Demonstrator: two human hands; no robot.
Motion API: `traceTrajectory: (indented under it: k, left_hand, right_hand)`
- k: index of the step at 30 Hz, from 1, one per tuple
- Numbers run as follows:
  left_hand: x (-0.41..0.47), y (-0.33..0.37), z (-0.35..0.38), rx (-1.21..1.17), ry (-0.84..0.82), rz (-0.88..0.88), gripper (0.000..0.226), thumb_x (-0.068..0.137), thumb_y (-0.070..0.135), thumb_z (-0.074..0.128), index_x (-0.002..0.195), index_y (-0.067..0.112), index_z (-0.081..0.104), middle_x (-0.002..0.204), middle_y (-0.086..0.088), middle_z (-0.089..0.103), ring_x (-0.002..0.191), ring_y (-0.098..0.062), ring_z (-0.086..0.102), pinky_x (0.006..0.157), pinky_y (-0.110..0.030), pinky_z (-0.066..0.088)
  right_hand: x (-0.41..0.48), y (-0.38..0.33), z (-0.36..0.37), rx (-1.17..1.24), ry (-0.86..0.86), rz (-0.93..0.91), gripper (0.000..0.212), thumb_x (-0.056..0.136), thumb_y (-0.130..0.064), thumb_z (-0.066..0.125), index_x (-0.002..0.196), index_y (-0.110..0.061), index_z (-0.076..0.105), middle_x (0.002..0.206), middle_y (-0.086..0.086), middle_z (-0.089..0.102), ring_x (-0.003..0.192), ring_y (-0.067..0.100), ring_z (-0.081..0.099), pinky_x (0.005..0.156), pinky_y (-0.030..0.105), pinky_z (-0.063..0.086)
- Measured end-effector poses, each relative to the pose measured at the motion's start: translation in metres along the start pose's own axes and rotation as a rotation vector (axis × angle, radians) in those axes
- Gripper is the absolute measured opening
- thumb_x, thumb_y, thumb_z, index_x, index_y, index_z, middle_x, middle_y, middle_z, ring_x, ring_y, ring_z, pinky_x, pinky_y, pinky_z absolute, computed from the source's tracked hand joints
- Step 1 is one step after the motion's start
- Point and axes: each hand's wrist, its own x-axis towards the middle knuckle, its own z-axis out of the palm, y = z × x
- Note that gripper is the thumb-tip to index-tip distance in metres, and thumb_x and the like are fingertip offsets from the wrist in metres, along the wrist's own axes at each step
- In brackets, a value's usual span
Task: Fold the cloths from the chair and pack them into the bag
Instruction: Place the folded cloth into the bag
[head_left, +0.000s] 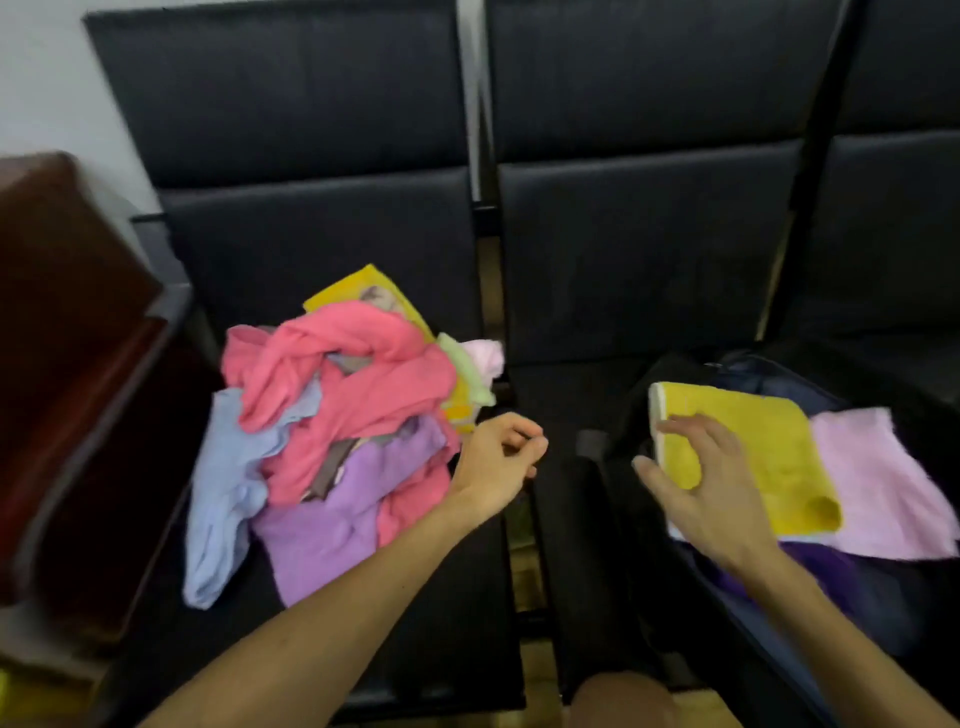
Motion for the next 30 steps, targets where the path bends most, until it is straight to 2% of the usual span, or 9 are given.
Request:
traceTrajectory:
  k: [3,7,10,13,18,23,25,27,30]
  left_hand:
    - [-0.041,-0.057,-0.066,0.141,0.113,-0.043,0.018,0.087,0.007,0.072,0.076,0.021,0.065,0.066,0.004,0.064,0.052,-0.003,0.057,0.056,-0.022,0.046]
    - [-0.085,-0.121,-0.135,0.364,0.187,-0.151,0.016,0.084,0.013,0.075,0.076,0.025,0.068,0.074,0.011,0.071,0.07,-0.003,0.065,0.071,-0.021,0.049]
    - [-0.102,-0.156,-0.168,0.499,0.237,-0.2,0.007,0.083,0.02,0.074,0.088,0.024,0.072,0.088,0.006,0.073,0.078,-0.012,0.068,0.074,-0.027,0.052]
    - [-0.111,-0.181,-0.189,0.579,0.199,-0.209,0.018,0.081,0.016,0.074,0.098,0.017,0.076,0.098,-0.001,0.072,0.086,-0.02,0.068,0.077,-0.028,0.051]
    - [-0.124,-0.22,-0.194,0.743,0.131,0.067,0.024,0.061,0.018,0.092,0.081,0.018,0.079,0.081,0.001,0.07,0.07,-0.021,0.064,0.063,-0.028,0.048]
    - [-0.126,-0.228,-0.187,0.807,0.156,0.161,0.017,0.085,0.032,0.069,0.073,0.021,0.075,0.076,0.005,0.065,0.072,-0.017,0.062,0.064,-0.025,0.046]
    - [-0.129,-0.227,-0.188,0.857,0.076,0.075,0.033,0.096,0.038,0.045,0.094,0.023,0.075,0.094,0.004,0.065,0.09,-0.019,0.062,0.074,-0.03,0.05]
    - [-0.135,-0.221,-0.192,0.882,-0.048,-0.005,0.032,0.101,0.034,0.037,0.109,0.022,0.066,0.117,0.003,0.06,0.111,-0.02,0.054,0.088,-0.037,0.047]
    - [-0.145,-0.197,-0.202,0.629,-0.166,-0.048,0.027,0.1,0.035,0.033,0.09,0.034,0.058,0.112,0.008,0.061,0.102,-0.012,0.053,0.092,-0.04,0.046]
  right_hand:
    - [-0.036,-0.065,0.075,0.171,-0.161,-0.077,0.028,0.078,-0.028,0.075,0.103,-0.016,0.07,0.103,-0.006,0.064,0.102,0.013,0.057,0.098,0.01,0.034]
    - [-0.073,-0.124,0.166,0.289,-0.434,0.083,0.02,0.081,-0.017,0.077,0.1,-0.02,0.073,0.095,-0.007,0.069,0.092,0.01,0.066,0.086,0.026,0.051]
    - [-0.091,-0.153,0.211,0.237,-0.583,0.121,0.019,0.083,-0.019,0.072,0.102,-0.022,0.074,0.101,-0.006,0.073,0.096,0.011,0.066,0.087,0.026,0.05]
    - [-0.104,-0.171,0.247,0.121,-0.682,0.087,0.021,0.085,-0.019,0.066,0.105,-0.024,0.073,0.107,-0.003,0.073,0.102,0.02,0.065,0.089,0.032,0.05]
    - [-0.121,-0.178,0.283,-0.059,-0.837,-0.055,0.033,0.089,-0.019,0.063,0.121,-0.022,0.066,0.131,0.0,0.057,0.12,0.022,0.054,0.095,0.033,0.046]
    - [-0.128,-0.182,0.29,-0.163,-0.833,-0.053,0.028,0.092,-0.021,0.058,0.119,-0.024,0.065,0.135,-0.002,0.051,0.125,0.019,0.047,0.096,0.033,0.046]
    - [-0.134,-0.183,0.285,-0.175,-0.832,-0.052,0.03,0.094,-0.022,0.058,0.124,-0.023,0.062,0.134,-0.002,0.051,0.124,0.019,0.047,0.096,0.03,0.045]
    - [-0.146,-0.186,0.277,-0.177,-0.846,-0.049,0.032,0.094,-0.024,0.06,0.125,-0.025,0.06,0.13,-0.002,0.055,0.121,0.018,0.049,0.096,0.029,0.045]
    - [-0.163,-0.194,0.265,-0.069,-0.855,0.003,0.032,0.094,-0.026,0.06,0.125,-0.028,0.06,0.126,-0.003,0.06,0.117,0.016,0.054,0.1,0.032,0.046]
